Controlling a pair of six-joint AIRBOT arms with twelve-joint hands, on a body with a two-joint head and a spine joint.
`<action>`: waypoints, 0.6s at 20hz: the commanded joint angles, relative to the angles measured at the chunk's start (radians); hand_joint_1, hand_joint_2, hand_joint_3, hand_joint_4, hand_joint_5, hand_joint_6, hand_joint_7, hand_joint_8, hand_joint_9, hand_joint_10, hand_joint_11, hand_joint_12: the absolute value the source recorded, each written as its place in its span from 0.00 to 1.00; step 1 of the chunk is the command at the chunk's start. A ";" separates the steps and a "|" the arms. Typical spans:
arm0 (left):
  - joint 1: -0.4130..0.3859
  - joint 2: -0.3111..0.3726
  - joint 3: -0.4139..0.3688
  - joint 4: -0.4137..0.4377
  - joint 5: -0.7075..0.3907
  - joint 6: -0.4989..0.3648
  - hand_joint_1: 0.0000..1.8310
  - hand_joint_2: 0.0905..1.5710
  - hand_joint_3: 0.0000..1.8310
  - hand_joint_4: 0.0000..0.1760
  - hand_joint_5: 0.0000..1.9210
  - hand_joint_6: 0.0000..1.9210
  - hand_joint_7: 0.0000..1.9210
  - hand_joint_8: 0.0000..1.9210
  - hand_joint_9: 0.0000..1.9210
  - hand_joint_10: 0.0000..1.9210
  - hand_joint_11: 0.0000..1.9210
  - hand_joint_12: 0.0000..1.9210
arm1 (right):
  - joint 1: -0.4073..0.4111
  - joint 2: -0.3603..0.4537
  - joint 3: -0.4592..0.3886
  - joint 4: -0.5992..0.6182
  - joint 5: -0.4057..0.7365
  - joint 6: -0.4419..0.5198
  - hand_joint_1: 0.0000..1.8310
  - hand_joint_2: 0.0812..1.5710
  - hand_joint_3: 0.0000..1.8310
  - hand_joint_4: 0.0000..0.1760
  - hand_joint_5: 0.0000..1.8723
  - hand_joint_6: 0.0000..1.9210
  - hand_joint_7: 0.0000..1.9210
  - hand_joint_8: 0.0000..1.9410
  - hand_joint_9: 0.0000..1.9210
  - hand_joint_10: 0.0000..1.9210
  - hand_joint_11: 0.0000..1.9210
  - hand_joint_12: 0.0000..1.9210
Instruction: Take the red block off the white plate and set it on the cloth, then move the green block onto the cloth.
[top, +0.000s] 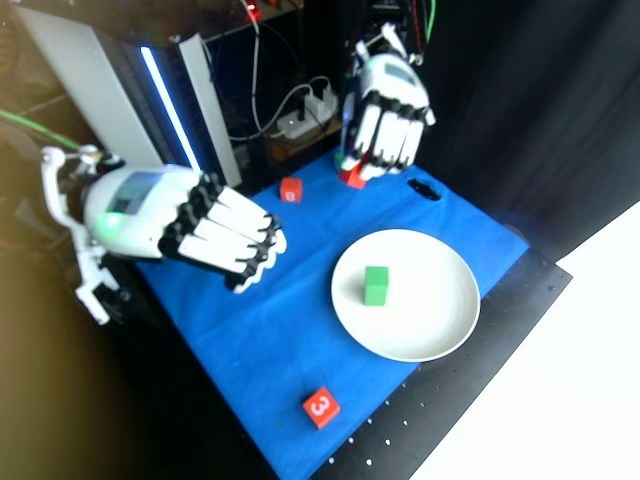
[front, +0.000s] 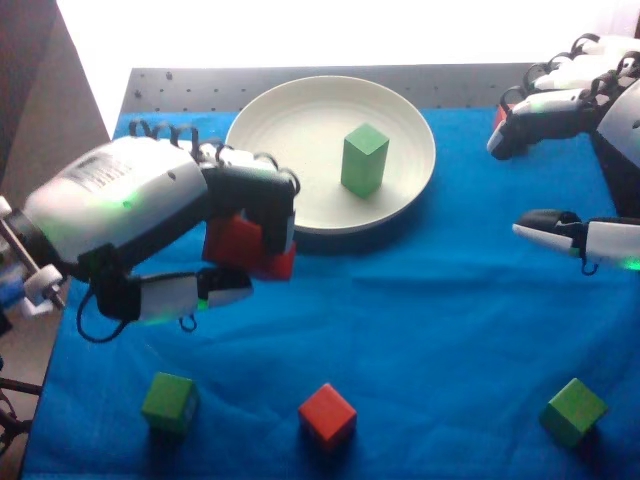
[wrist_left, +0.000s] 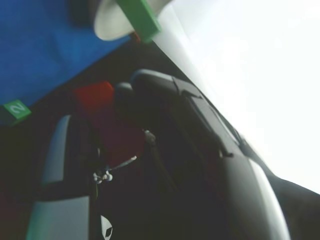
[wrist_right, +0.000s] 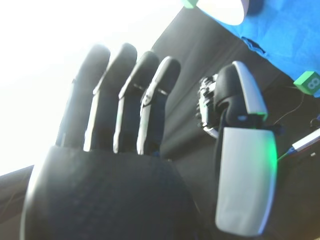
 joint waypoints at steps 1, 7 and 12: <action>-0.006 0.000 -0.004 0.006 -0.099 -0.003 0.72 0.80 0.00 0.00 0.34 0.73 0.33 0.77 0.35 0.83 0.23 0.80 | 0.013 0.001 0.000 -0.021 -0.121 0.000 0.51 0.58 0.07 0.00 0.39 0.32 0.31 0.52 0.27 0.66 0.19 0.90; 0.005 0.001 -0.016 0.015 -0.082 -0.003 0.45 0.71 0.00 0.00 0.31 0.15 0.32 0.10 0.23 0.28 0.04 0.67 | 0.013 0.002 -0.002 -0.018 -0.121 0.000 0.52 0.57 0.09 0.00 0.36 0.38 0.30 0.56 0.28 0.68 0.22 0.90; 0.009 0.008 -0.017 0.000 -0.119 -0.003 0.37 0.66 0.00 0.37 0.28 0.00 0.21 0.00 0.20 0.04 0.00 0.58 | 0.013 0.002 -0.002 -0.016 -0.121 0.000 0.54 0.55 0.08 0.00 0.37 0.37 0.32 0.54 0.29 0.66 0.22 0.89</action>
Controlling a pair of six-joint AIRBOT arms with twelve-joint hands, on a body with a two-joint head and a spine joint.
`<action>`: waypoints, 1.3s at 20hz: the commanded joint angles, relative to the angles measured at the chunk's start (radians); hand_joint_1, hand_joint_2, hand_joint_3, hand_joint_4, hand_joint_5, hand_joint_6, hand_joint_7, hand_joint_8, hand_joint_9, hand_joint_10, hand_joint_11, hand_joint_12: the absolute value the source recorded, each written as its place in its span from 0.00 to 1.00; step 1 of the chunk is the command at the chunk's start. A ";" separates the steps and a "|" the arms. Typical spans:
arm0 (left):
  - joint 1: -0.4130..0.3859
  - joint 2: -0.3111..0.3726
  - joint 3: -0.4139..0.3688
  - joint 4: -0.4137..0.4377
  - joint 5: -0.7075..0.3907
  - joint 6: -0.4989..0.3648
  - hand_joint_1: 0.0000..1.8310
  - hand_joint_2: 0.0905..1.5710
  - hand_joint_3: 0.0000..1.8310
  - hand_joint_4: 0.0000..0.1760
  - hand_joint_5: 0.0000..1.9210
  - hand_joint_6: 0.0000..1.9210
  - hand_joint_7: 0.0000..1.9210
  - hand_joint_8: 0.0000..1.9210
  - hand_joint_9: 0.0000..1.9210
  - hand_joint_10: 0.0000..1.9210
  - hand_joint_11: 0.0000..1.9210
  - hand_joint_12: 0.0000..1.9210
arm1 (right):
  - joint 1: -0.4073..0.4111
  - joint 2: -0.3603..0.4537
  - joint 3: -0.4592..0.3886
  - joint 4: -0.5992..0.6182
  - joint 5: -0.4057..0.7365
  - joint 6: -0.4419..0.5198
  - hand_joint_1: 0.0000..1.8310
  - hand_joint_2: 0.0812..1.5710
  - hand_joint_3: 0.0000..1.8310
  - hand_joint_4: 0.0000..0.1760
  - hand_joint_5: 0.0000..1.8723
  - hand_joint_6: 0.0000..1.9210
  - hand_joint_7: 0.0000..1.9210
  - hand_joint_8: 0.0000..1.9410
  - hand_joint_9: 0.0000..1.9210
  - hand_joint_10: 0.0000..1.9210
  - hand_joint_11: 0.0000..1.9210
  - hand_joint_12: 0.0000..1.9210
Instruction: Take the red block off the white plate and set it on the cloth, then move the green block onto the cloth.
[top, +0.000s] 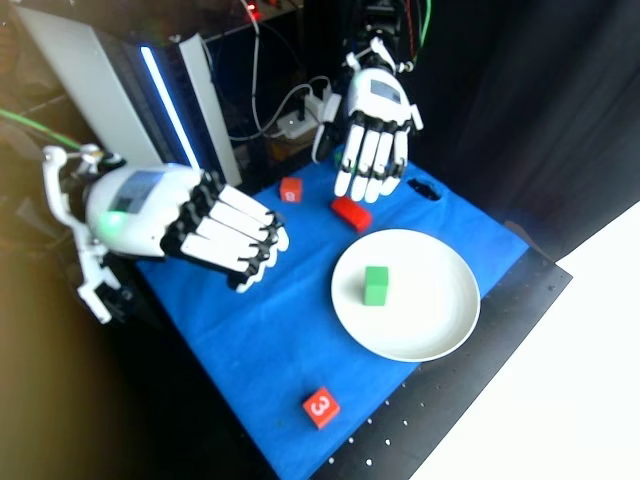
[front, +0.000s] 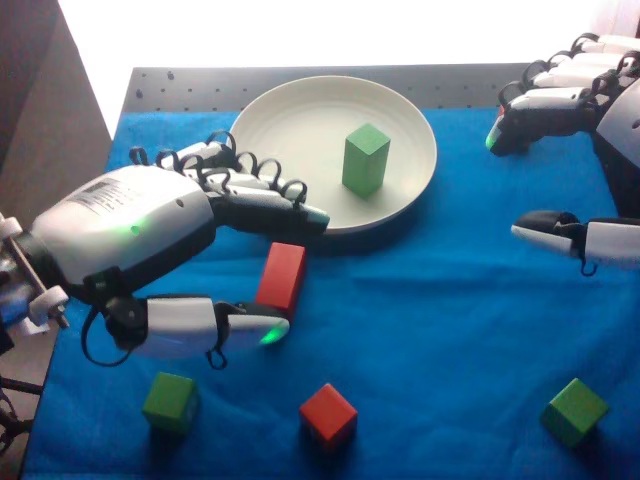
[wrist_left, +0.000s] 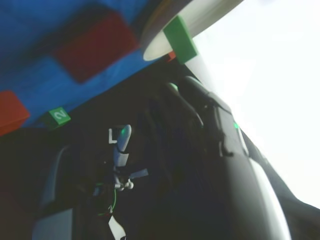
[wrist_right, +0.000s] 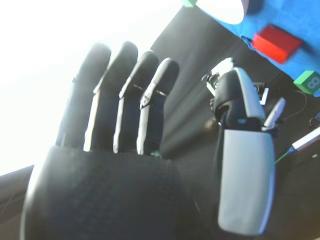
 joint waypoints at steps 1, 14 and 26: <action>-0.007 0.007 -0.003 -0.012 -0.150 -0.001 0.37 0.66 0.00 0.38 0.28 0.00 0.21 0.00 0.20 0.04 0.00 0.60 | 0.013 0.002 -0.001 -0.016 -0.121 0.000 0.56 0.54 0.07 0.00 0.37 0.36 0.32 0.54 0.30 0.66 0.23 0.88; -0.045 0.037 -0.035 -0.237 -0.326 0.391 0.26 0.78 0.00 0.04 0.27 0.00 0.27 0.01 0.25 0.02 0.01 0.57 | 0.022 0.002 0.012 -0.016 -0.120 0.000 0.52 0.53 0.08 0.00 0.31 0.42 0.30 0.52 0.26 0.65 0.17 0.89; -0.063 0.024 -0.005 -0.335 -0.350 0.446 0.41 0.74 0.00 0.00 0.35 0.00 0.32 0.00 0.28 0.00 0.01 0.51 | 0.272 -0.198 0.221 -0.038 0.171 0.000 0.59 0.58 0.00 0.00 0.36 0.12 0.31 0.26 0.22 0.51 0.14 0.84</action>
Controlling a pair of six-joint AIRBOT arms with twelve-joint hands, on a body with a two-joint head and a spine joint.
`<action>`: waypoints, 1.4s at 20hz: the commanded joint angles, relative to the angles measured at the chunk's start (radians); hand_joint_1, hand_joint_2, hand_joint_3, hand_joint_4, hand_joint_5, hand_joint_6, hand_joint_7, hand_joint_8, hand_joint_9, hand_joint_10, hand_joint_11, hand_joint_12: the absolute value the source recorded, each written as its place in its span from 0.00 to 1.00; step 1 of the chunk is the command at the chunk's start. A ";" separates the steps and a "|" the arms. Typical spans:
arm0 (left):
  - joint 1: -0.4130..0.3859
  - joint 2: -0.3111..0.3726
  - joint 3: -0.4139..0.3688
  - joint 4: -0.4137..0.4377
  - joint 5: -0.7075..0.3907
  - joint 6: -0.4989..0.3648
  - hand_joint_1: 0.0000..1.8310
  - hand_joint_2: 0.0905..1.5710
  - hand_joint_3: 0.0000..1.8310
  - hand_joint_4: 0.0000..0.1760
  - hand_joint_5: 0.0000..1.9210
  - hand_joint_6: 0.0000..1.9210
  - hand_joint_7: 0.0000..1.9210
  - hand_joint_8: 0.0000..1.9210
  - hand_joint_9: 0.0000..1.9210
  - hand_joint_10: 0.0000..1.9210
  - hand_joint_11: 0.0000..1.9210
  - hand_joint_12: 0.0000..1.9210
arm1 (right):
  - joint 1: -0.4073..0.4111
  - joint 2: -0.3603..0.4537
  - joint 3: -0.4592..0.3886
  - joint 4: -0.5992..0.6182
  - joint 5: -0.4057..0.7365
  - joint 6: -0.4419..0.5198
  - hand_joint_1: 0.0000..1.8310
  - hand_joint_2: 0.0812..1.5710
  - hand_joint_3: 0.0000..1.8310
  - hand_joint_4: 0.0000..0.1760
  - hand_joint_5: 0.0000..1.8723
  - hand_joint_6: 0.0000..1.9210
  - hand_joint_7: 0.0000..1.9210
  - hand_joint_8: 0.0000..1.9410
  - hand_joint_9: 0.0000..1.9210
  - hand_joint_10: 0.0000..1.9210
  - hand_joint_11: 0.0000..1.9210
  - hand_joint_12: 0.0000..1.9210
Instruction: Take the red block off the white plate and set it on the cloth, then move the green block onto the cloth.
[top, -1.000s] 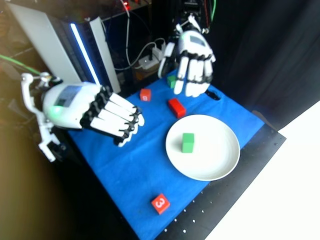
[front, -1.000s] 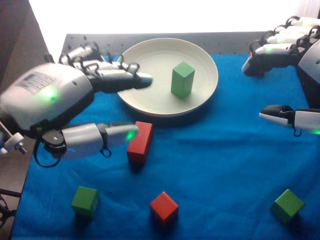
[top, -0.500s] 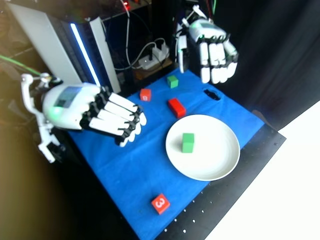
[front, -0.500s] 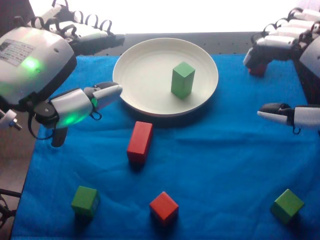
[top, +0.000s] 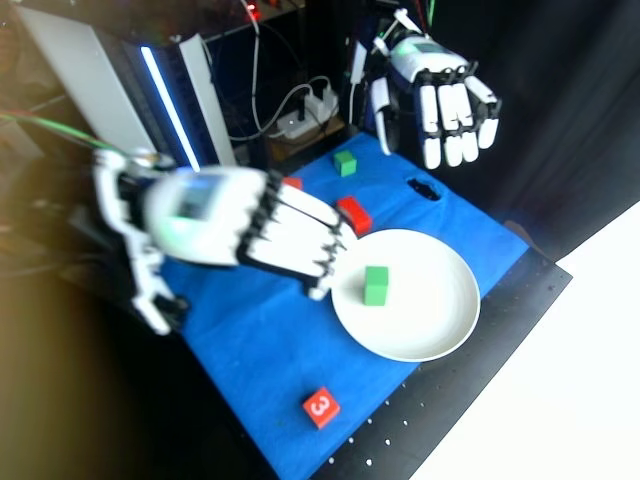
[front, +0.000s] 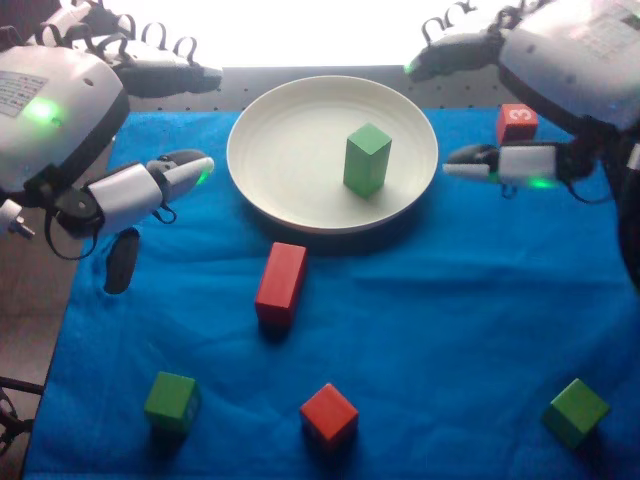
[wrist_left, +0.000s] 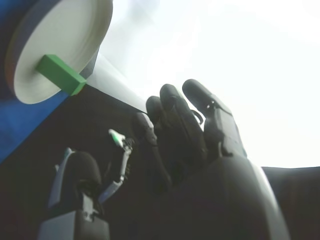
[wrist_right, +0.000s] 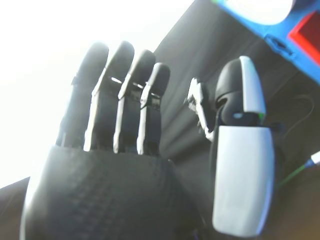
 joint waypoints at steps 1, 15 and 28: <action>-0.012 0.000 0.004 0.027 -0.127 0.002 0.42 0.72 0.00 0.00 0.38 0.01 0.33 0.00 0.29 0.01 0.02 0.54 | 0.025 -0.014 0.015 -0.034 -0.081 0.000 0.60 0.58 0.00 0.00 0.38 0.07 0.33 0.21 0.21 0.49 0.13 0.84; -0.010 0.001 -0.001 0.027 -0.136 0.002 0.40 0.72 0.00 0.12 0.41 0.00 0.36 0.01 0.31 0.01 0.00 0.61 | 0.106 -0.234 0.226 -0.034 0.150 0.000 0.57 0.58 0.00 0.00 0.34 0.00 0.32 0.00 0.28 0.19 0.08 0.72; -0.010 0.003 -0.011 0.032 -0.152 0.002 0.39 0.73 0.00 0.12 0.42 0.00 0.37 0.00 0.33 0.01 0.02 0.68 | 0.110 -0.321 0.322 -0.034 0.255 -0.001 0.73 0.69 0.00 0.00 0.47 0.01 0.46 0.54 0.31 0.75 0.25 0.99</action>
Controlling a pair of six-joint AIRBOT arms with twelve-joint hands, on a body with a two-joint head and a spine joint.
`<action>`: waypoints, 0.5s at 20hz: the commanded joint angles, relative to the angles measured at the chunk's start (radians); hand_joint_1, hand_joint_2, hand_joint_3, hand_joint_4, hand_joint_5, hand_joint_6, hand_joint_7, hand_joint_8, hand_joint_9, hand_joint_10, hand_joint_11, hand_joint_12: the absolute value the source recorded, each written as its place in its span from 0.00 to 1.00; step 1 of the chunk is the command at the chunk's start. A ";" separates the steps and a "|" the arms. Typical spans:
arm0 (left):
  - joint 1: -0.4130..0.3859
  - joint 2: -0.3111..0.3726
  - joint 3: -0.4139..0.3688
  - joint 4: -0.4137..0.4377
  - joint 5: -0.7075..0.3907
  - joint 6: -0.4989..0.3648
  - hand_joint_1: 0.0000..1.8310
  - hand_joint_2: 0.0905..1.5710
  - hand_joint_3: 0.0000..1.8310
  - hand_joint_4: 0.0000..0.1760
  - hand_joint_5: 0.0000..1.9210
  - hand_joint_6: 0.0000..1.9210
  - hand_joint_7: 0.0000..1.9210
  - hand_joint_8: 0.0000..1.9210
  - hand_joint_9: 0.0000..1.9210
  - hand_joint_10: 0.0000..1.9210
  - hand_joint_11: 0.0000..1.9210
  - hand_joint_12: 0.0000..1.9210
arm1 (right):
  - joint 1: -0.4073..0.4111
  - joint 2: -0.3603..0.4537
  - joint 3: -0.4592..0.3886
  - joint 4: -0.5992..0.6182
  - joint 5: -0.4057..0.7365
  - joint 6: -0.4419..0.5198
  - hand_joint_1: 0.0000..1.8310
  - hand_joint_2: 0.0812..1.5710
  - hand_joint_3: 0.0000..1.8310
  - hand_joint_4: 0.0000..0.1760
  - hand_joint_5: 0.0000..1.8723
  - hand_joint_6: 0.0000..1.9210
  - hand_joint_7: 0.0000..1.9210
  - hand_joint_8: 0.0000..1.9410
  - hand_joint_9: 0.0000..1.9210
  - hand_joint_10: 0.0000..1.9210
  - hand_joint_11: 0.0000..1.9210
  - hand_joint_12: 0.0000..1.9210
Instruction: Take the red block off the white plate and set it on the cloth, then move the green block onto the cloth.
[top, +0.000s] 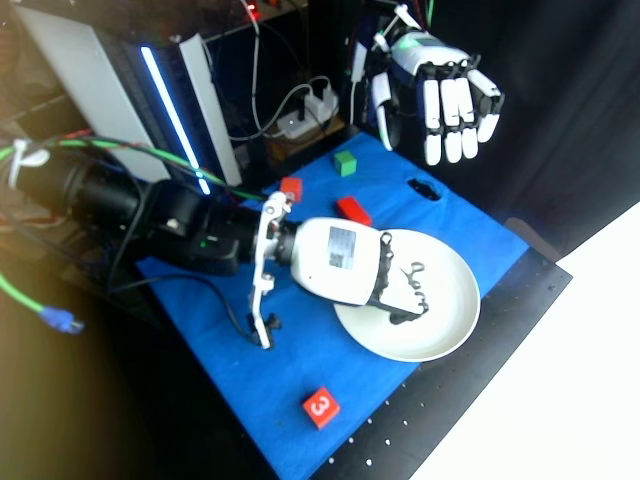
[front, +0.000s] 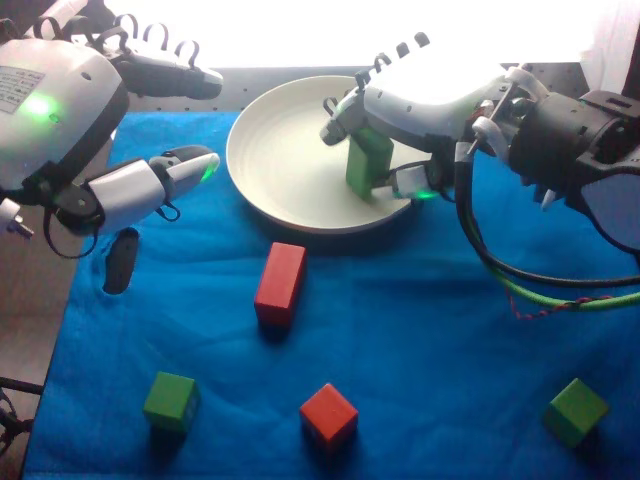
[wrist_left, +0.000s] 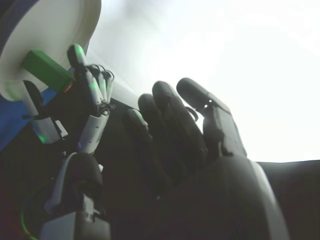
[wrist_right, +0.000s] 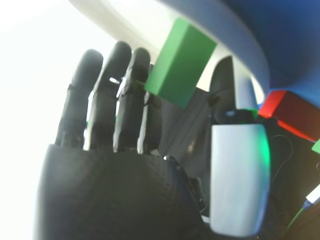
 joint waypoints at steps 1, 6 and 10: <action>-0.010 0.002 -0.004 0.027 -0.131 0.002 0.39 0.73 0.00 0.12 0.43 0.00 0.37 0.00 0.34 0.01 0.03 0.67 | 0.020 -0.003 0.006 -0.034 -0.104 -0.001 0.70 0.70 0.00 0.00 0.48 0.36 0.50 0.61 0.36 0.66 0.28 0.93; -0.010 0.001 -0.007 0.027 -0.135 0.002 0.40 0.73 0.00 0.11 0.43 0.00 0.36 0.00 0.34 0.01 0.05 0.63 | 0.020 -0.009 0.019 -0.028 -0.096 -0.001 0.74 0.75 0.00 0.00 0.44 0.62 0.41 0.60 0.39 0.78 0.25 0.76; -0.006 0.001 -0.006 0.022 -0.134 0.002 0.42 0.74 0.00 0.00 0.42 0.00 0.36 0.00 0.33 0.01 0.05 0.64 | 0.025 -0.009 0.011 -0.028 -0.098 0.000 0.74 0.75 0.00 0.00 0.45 0.64 0.40 0.60 0.36 0.79 0.22 0.76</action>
